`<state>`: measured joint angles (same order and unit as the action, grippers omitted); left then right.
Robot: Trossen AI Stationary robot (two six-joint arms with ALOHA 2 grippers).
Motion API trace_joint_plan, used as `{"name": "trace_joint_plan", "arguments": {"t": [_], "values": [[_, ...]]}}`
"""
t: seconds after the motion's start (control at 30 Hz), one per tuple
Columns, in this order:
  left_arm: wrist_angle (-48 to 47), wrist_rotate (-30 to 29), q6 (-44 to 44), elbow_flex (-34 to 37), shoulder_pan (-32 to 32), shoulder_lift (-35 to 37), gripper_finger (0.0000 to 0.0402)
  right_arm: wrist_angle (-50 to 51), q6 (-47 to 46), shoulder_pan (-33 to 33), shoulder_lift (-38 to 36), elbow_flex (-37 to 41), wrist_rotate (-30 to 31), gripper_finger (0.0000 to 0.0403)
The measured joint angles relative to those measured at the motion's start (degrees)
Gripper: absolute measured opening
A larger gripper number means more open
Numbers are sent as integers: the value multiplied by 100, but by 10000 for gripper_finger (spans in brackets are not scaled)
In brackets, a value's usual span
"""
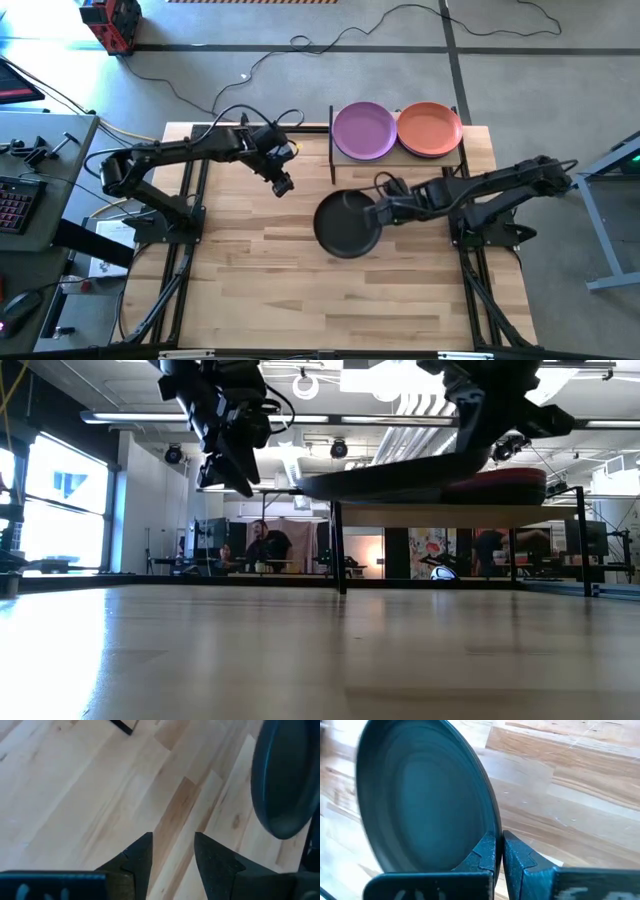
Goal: Place and stack plates onto a shelf
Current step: Stack the black plate on top of the purple plate on the shelf
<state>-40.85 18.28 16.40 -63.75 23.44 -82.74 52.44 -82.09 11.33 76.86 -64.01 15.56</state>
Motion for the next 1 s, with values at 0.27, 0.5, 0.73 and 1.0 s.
{"name": "trace_joint_plan", "arguments": {"t": [0.27, 0.5, 0.73, 1.0], "values": [[257, -11, 292, 0, -451, 0, 129, -4, 122, -349, 0, -129, -210, 0], [830, -52, 735, 0, -886, 0, 129, -2, 263, -387, 0, -129, -226, 0], [1243, -95, 1111, 0, -1165, 0, 129, -4, 308, -386, 0, -129, -184, 0], [1385, -606, 1257, 0, -1399, 0, 129, -71, 499, -384, 0, -129, -162, 0]]}}
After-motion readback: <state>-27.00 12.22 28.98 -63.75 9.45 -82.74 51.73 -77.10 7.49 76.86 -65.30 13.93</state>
